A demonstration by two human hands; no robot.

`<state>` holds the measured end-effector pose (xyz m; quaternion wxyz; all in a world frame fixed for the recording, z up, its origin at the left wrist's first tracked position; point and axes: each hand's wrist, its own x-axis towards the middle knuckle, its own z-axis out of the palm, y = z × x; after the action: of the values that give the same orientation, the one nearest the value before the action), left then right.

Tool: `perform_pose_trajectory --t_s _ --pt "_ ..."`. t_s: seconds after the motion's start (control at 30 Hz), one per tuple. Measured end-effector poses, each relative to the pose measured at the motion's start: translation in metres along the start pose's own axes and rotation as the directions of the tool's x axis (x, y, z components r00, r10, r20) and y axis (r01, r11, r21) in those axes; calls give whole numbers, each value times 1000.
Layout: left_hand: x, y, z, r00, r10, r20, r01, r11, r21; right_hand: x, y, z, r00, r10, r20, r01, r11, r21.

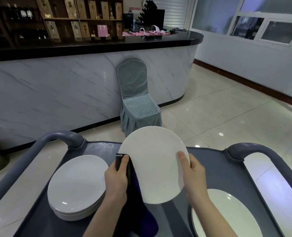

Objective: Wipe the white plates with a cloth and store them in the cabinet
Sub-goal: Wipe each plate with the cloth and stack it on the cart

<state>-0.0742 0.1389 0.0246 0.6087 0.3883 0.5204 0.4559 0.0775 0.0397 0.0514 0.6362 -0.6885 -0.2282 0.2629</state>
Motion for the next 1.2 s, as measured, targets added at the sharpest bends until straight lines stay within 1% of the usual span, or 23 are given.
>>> perform_pose_trajectory --t_s 0.07,0.13,0.2,0.23,0.3,0.33,0.4,0.47,0.5,0.53,0.6,0.67,0.73,0.8,0.83,0.87,0.9,0.93,0.97,1.0,1.03,1.13,1.2 --pt "8 7 -10 983 132 131 -150 978 142 15 -16 -15 976 -147 158 176 967 -187" --pt "11 13 -12 900 251 356 -355 896 267 29 -31 -21 904 -188 384 329 879 -345" --pt "12 18 -7 776 257 576 -500 807 313 32 -33 -13 790 -133 598 469 761 -449" --pt "11 19 -5 724 229 651 -537 779 323 30 -29 -9 743 -113 660 528 704 -474" --pt "10 18 -4 682 193 705 -561 757 336 24 -21 -5 715 -148 684 578 676 -458" --pt "10 17 -7 696 190 693 -543 771 334 23 -21 -7 730 -181 660 568 697 -437" --pt "13 13 -13 802 187 567 -426 844 325 23 -22 -13 827 -219 518 464 786 -409" --pt "11 4 -15 941 97 325 -183 952 245 21 -18 -10 953 -191 236 252 931 -265" --pt "6 -1 -11 978 16 207 -47 988 145 16 -13 -4 989 -126 77 135 983 -127" --pt "1 -6 -5 993 -65 101 62 997 39 8 -6 6 998 -31 -58 32 999 22" --pt "-9 -14 5 984 -172 -52 167 982 -90 -7 9 23 965 155 -211 -105 968 229" --pt "-10 -16 5 974 -218 -61 210 970 -123 -15 19 28 946 231 -228 -168 950 264" --pt "-3 -14 -3 972 -236 -19 233 968 -96 -20 22 18 981 152 -121 -135 981 138" --pt "10 -7 -12 975 -222 -4 221 974 -53 -24 21 0 997 -61 38 62 997 -50" --pt "17 -3 -15 978 -209 -1 209 977 -35 -26 20 -10 974 -178 142 199 967 -156" --pt "23 2 -18 980 -197 6 197 980 -16 -26 19 -20 918 -317 239 376 888 -265" --pt "29 6 -20 982 -190 19 190 982 8 -24 18 -26 810 -449 377 578 718 -386" --pt "34 10 -21 981 -189 38 187 981 44 -21 19 -30 637 -539 551 771 439 -461" --pt "37 14 -22 979 -191 68 184 978 98 -18 19 -32 462 -548 697 878 172 -447" --pt "41 17 -22 975 -195 108 178 973 149 -16 20 -31 346 -499 794 914 -13 -407" --pt "43 20 -21 968 -203 150 173 966 190 -15 21 -28 278 -455 846 921 -125 -369" --pt "40 25 -16 948 -227 222 177 958 226 -13 26 -21 174 -424 889 918 -256 -302" --pt "36 27 -16 938 -276 211 238 953 187 -14 26 -17 176 -467 867 920 -235 -313"
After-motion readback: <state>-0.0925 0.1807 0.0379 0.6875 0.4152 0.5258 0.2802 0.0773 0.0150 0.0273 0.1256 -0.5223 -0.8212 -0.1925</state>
